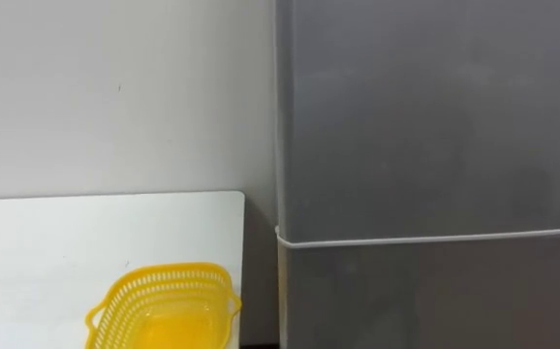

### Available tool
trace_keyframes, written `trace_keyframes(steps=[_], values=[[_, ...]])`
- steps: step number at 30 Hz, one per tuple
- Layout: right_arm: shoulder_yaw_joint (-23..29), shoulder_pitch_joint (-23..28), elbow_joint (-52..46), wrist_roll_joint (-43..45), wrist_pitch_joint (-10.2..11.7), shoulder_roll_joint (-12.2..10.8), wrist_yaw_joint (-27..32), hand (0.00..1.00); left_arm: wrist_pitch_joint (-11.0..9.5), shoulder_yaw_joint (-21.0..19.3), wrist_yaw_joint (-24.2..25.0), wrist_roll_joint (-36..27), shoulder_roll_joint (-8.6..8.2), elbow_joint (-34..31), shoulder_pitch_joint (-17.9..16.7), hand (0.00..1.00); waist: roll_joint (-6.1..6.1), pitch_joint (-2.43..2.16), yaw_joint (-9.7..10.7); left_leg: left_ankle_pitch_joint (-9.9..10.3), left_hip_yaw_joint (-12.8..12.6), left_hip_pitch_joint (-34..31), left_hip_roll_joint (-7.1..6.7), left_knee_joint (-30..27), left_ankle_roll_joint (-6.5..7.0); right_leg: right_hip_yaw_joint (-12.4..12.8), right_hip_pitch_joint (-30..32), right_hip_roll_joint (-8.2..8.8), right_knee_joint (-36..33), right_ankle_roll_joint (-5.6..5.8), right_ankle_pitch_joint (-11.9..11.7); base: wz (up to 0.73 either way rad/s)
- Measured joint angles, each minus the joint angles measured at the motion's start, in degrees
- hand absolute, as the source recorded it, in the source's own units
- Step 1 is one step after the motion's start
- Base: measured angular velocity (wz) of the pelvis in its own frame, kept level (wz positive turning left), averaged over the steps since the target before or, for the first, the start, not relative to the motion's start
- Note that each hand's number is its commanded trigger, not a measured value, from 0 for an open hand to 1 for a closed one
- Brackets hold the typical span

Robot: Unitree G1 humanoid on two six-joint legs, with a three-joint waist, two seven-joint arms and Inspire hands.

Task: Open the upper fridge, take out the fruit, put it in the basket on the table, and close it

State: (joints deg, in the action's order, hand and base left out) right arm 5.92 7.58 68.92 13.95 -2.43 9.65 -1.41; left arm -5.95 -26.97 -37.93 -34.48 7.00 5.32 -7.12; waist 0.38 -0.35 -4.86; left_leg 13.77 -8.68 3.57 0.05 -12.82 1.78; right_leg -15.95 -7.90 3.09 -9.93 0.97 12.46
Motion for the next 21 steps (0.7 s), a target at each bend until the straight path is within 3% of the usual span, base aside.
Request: trace_keyframes(steps=[3, 7, 11, 17, 21], values=[[0.3, 0.6, -0.1, 0.0, 0.0, 0.1, 0.6, 0.00, -0.7, -0.6, -1.5, 5.3, 0.25, -6.5, -0.1, 0.00, 0.23, -0.11, -0.3, 0.0, 0.0, 0.1, 0.00, -0.1, 0.00, -0.1, 0.0, 0.00, 0.0, 0.00, 0.0, 0.00], [0.6, 1.4, 0.0, 0.2, -0.1, 0.0, 0.6, 0.00, -0.7, -1.5, -1.8, 7.0, 0.34, -15.2, -0.1, 0.00, 0.30, -0.06, 0.3, 0.0, 0.0, 0.1, -0.02, -0.2, 0.00, -0.1, -0.2, 0.03, 0.2, 0.00, 0.0, 0.00], [1.2, 1.4, 0.2, 1.6, 0.0, 0.0, 0.6, 0.00, -0.7, -1.5, -0.5, 10.1, 0.60, -18.8, 0.0, 0.00, 0.52, 0.08, 1.2, 0.0, 0.2, 0.0, -0.03, 0.2, 0.00, 0.0, -0.2, -0.04, 0.2, 0.00, 0.0, 0.01], [1.1, 2.1, 0.2, 7.0, -1.6, -0.2, -1.2, 0.00, -0.3, 0.6, 8.2, 9.8, 0.97, -24.6, 1.0, 0.00, 0.66, 0.10, 2.2, 0.0, 0.5, -1.1, 0.03, 0.0, -0.04, 0.0, 0.5, -0.13, 0.1, -0.02, 0.0, 0.02], [1.0, 2.6, 0.5, 7.5, -2.6, -0.2, -1.5, 0.00, 1.8, 2.9, 14.2, 9.1, 1.88, -29.3, 2.9, 0.00, 1.06, 0.24, 3.4, 0.0, 0.6, -1.4, 0.01, -0.5, -0.04, 0.0, 0.6, -0.09, 0.1, -0.03, 0.0, 0.01]])
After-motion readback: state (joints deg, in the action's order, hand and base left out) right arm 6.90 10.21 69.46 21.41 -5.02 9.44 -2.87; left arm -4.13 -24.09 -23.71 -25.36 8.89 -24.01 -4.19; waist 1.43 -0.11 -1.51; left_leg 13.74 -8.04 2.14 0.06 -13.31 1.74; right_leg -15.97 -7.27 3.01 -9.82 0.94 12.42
